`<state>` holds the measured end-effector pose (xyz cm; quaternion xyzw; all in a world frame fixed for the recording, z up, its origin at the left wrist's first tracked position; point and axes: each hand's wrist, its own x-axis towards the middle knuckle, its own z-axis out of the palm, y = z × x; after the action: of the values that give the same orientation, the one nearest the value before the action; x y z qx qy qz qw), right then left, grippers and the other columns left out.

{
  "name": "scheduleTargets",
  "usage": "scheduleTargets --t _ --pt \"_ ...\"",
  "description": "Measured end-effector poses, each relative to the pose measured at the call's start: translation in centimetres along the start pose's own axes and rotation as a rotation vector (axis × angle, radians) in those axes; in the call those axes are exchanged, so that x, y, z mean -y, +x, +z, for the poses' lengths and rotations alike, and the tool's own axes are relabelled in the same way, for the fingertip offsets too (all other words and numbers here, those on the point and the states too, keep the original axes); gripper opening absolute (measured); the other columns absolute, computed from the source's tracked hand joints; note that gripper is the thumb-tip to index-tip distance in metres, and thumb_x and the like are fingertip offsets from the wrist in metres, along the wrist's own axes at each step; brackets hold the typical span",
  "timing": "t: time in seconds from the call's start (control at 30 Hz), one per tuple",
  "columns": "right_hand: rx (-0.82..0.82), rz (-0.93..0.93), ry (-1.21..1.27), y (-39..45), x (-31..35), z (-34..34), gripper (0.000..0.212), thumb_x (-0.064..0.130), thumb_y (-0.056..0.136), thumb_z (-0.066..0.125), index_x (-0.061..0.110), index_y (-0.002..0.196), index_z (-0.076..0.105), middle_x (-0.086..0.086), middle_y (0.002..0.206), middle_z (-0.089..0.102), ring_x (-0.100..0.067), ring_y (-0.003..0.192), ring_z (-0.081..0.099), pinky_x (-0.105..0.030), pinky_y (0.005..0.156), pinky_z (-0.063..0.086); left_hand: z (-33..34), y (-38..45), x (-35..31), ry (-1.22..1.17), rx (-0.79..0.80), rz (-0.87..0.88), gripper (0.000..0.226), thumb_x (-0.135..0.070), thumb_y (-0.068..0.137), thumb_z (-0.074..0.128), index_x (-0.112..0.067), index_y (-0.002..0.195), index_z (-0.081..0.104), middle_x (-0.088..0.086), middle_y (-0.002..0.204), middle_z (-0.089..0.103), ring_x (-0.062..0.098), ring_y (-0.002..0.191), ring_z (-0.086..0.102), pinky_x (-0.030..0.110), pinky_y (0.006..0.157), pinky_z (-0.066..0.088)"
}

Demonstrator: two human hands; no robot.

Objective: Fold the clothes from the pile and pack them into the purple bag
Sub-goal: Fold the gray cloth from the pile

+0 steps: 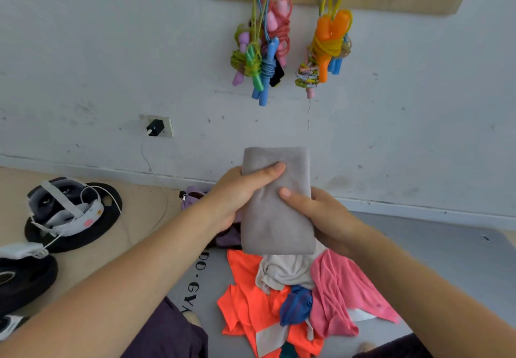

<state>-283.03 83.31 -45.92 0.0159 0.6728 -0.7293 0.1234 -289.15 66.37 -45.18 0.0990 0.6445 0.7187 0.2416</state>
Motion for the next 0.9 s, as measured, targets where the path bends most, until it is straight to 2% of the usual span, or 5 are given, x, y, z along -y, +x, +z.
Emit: scheduleTargets --t 0.23,0.57,0.63,0.73,0.9 --pt "-0.157 0.260 0.080 9.2 -3.5 -3.6 0.038 0.029 0.090 0.064 0.002 0.116 0.065 -0.015 0.104 0.074 -0.023 0.088 0.073 -0.029 0.067 0.059 -11.8 7.3 4.8 0.888 -0.104 -0.029 0.035 -0.058 0.090 0.057 -0.026 0.091 0.072 -0.012 0.089 0.071 0.009 0.089 0.065 0.025 0.079 0.048" --pt "-0.085 0.599 0.090 25.5 -18.1 -5.8 0.048 0.034 0.079 0.071 0.001 0.112 0.068 -0.022 0.107 0.071 -0.029 0.098 0.070 -0.037 0.087 0.055 -23.2 18.8 22.2 1.761 0.068 0.092 0.073 -0.070 0.091 0.036 -0.022 0.147 0.040 0.000 0.154 0.039 0.018 0.143 0.030 0.045 0.120 0.013" --pt "0.016 0.651 0.096 27.6 -19.3 -6.4 0.036 0.036 0.074 0.072 0.006 0.093 0.078 -0.019 0.098 0.073 -0.026 0.088 0.072 -0.034 0.079 0.059 -23.6 20.0 23.7 1.742 0.084 0.156 0.065 -0.071 0.091 0.031 -0.021 0.116 0.064 0.001 0.115 0.068 0.022 0.111 0.057 0.043 0.110 0.029" --pt "0.053 0.699 0.078 29.0 -21.1 -7.4 0.030 0.034 0.072 0.073 0.007 0.083 0.079 -0.018 0.090 0.074 -0.024 0.079 0.073 -0.030 0.066 0.059 -23.4 20.1 26.6 1.679 0.047 0.316 0.066 -0.068 0.092 0.027 -0.019 0.053 0.048 -0.006 0.050 0.048 0.018 0.051 0.044 0.032 0.059 0.031" --pt "-0.046 0.653 -0.002 28.7 -24.4 -8.5 0.046 0.033 0.081 0.071 0.001 0.114 0.065 -0.019 0.101 0.073 -0.026 0.086 0.072 -0.031 0.065 0.057 -22.8 19.8 30.6 1.622 -0.088 0.011 0.074 -0.077 0.087 0.020 -0.017 0.079 0.064 0.000 0.083 0.062 0.019 0.079 0.060 0.030 0.052 0.030"
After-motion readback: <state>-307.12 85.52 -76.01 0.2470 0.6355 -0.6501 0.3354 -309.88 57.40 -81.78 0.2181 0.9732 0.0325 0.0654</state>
